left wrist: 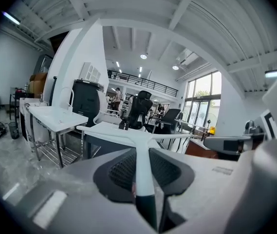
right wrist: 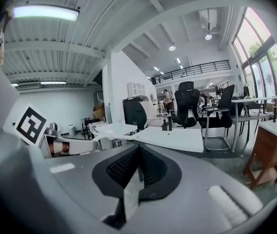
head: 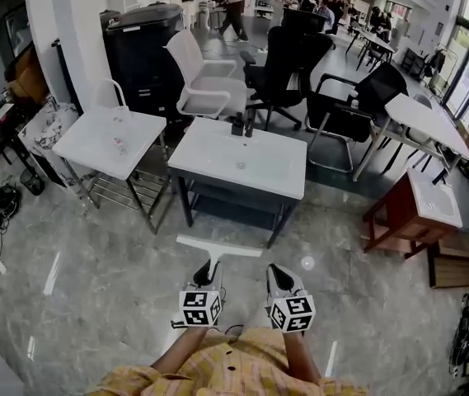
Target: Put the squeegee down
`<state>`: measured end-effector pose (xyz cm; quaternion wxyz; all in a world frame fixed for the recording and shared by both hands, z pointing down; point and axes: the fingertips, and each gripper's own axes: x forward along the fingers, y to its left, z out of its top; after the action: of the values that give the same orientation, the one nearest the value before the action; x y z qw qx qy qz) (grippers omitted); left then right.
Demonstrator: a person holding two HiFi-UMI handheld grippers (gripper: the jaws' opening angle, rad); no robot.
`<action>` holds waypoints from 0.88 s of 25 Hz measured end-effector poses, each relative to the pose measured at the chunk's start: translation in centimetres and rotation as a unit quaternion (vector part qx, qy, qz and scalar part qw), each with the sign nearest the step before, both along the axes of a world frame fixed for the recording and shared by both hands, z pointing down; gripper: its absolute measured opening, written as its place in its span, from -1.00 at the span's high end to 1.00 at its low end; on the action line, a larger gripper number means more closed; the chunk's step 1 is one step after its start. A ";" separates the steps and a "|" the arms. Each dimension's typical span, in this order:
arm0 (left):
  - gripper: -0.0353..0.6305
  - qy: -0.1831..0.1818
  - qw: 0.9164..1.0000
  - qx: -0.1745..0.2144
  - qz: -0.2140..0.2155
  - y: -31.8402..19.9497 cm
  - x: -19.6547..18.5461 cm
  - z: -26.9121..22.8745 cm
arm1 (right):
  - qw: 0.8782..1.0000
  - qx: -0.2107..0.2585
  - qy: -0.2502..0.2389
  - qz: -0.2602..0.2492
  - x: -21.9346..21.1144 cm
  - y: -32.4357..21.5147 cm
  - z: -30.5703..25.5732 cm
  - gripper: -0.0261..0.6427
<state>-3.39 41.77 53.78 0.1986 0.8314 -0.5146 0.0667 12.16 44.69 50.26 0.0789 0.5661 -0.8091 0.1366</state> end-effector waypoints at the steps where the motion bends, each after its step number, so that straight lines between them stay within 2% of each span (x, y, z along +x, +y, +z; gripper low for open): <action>1: 0.62 0.002 1.000 -0.002 0.000 -0.1 -0.6 0.0 | 1.000 -0.001 0.005 0.001 -0.2 -0.4 -0.2 0.92; 6: 0.62 0.010 1.000 0.004 -0.007 -2.2 -3.7 -1.1 | 1.000 0.017 0.000 0.009 -1.7 -3.7 -2.2 0.92; 11: 0.62 0.013 1.000 0.009 -0.021 -6.2 -5.2 -0.8 | 0.999 0.020 0.004 -0.029 -4.9 -8.0 -1.4 0.92; 17: 0.62 0.005 0.999 0.011 -0.030 -13.5 -6.5 -0.2 | 0.999 0.028 -0.016 -0.038 -6.1 -15.8 -0.6 0.92; 22: 0.62 -0.004 0.999 -0.004 -0.039 -21.2 -7.4 0.2 | 0.999 0.015 -0.028 -0.043 -6.6 -23.4 0.0 0.92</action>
<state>-10.77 20.55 53.96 0.2021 0.8099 -0.5469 0.0641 5.58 21.25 50.25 0.0537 0.5278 -0.8366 0.1368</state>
